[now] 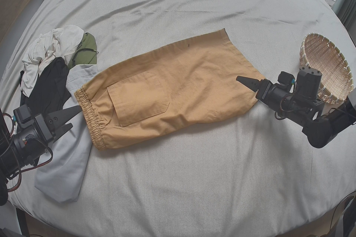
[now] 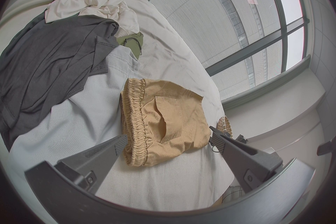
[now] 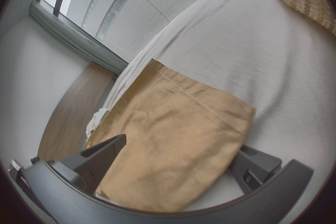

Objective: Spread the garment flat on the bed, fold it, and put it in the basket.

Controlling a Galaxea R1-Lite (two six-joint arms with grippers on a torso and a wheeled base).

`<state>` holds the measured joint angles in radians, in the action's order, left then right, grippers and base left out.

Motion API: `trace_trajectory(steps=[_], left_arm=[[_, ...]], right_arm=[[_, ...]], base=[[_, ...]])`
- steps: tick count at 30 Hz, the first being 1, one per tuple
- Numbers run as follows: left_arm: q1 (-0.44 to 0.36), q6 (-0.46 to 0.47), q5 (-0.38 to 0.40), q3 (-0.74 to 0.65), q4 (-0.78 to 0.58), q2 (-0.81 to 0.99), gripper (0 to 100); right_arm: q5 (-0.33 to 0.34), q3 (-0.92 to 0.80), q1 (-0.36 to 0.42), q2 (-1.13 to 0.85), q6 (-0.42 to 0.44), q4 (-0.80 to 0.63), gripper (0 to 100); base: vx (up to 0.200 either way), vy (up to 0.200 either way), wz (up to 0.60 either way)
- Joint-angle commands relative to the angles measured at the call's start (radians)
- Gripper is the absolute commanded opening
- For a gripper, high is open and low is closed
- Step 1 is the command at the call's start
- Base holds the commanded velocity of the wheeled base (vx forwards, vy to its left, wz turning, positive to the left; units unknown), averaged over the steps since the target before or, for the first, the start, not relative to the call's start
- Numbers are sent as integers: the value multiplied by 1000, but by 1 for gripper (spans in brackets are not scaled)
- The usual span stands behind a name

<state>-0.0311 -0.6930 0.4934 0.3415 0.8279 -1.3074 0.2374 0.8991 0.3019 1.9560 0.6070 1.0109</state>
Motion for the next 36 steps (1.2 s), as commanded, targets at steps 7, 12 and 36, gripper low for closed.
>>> trace_trajectory(steps=[7, 12, 36], left_arm=[[-1, 0, -3, -2, -1, -3, 100], [-1, 4, -10, -32, -6, -18, 100], [-125, 15, -13, -55, 2, -113, 100]], right_arm=[[-49, 23, 8, 84, 28, 120, 0], [-50, -17, -1, 52, 25, 175, 0], [-52, -379, -196, -298, -85, 146, 0]], base=[[0, 0, 0], [0, 0, 0], [0, 0, 0]])
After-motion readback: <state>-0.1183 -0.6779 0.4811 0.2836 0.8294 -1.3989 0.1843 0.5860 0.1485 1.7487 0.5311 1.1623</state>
